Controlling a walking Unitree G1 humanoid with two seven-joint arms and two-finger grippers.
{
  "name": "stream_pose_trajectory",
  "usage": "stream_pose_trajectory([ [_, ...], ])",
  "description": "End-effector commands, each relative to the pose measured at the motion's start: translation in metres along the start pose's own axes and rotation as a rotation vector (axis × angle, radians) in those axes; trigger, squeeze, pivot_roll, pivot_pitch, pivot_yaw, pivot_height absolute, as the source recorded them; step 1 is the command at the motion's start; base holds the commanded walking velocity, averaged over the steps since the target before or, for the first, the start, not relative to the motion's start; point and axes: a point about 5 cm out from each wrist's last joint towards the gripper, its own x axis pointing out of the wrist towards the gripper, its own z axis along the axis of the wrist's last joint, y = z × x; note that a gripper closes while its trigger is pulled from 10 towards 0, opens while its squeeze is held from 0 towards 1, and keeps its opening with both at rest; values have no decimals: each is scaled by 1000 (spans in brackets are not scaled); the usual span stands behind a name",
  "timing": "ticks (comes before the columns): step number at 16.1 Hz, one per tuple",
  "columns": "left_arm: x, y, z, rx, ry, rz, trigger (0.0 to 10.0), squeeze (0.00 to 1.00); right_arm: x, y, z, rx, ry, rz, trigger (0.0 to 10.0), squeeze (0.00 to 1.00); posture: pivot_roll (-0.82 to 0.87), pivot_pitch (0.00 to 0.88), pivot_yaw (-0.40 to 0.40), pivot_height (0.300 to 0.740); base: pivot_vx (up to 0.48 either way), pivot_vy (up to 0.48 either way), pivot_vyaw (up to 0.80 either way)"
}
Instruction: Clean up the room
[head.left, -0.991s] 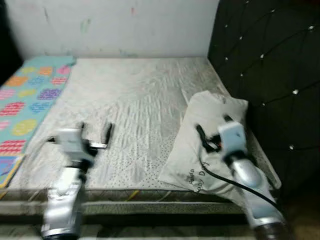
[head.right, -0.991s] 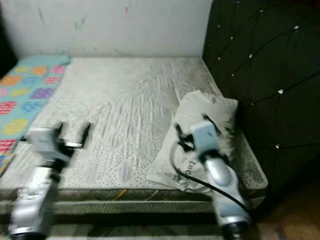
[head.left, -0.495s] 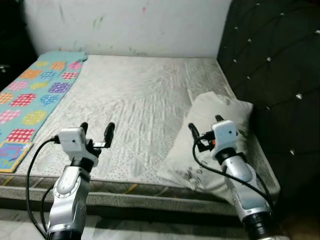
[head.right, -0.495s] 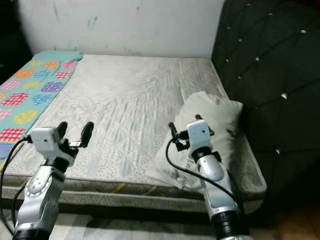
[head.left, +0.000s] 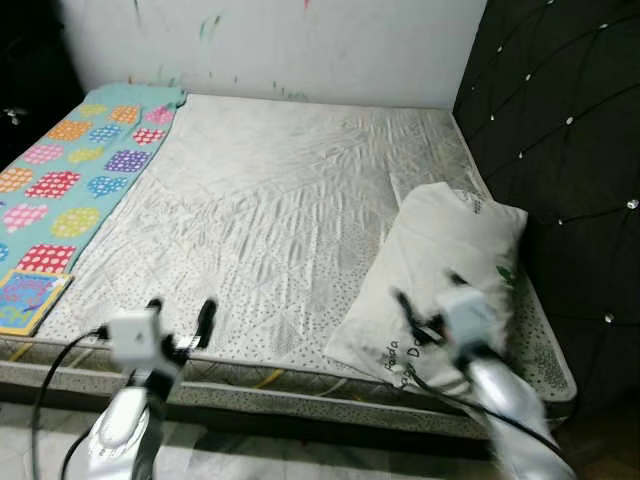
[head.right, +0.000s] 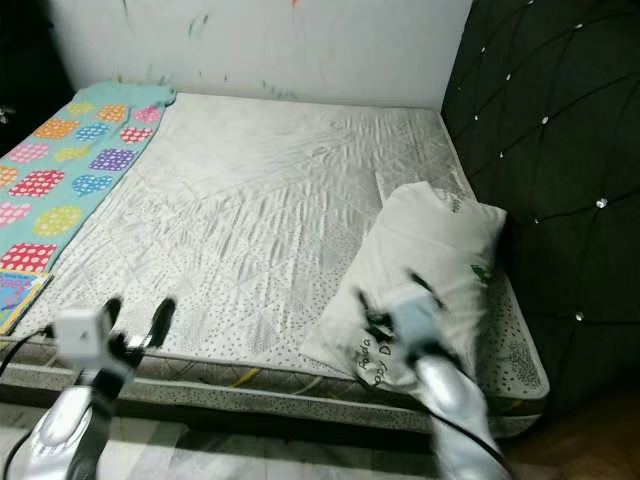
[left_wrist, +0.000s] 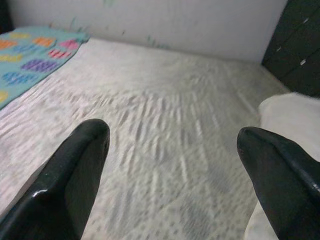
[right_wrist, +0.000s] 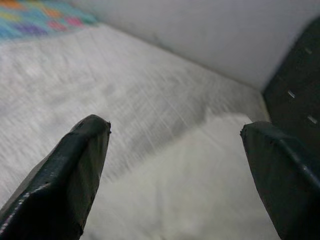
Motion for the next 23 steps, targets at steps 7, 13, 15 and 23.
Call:
stream_pose_trajectory([
  [7,-27,-8,-6,9,59,-31,10000,0,-20,-18,0,-46,27,-12,10000,0,-68,0,3,740,0,0,0],
  [13,-18,-14,20,0,-19,-85,10000,0,-15,-7,8,-32,17,11,10000,0,-41,0,1,740,0,0,0],
  [15,-16,-19,26,-1,-32,-106,10000,0,-11,-6,12,-23,5,9,10000,0,-44,0,4,740,139,0,0],
  [23,-16,-29,28,-23,-20,-124,10000,0,-10,-8,18,-20,3,-2,10000,0,-53,0,-2,740,308,0,0],
])
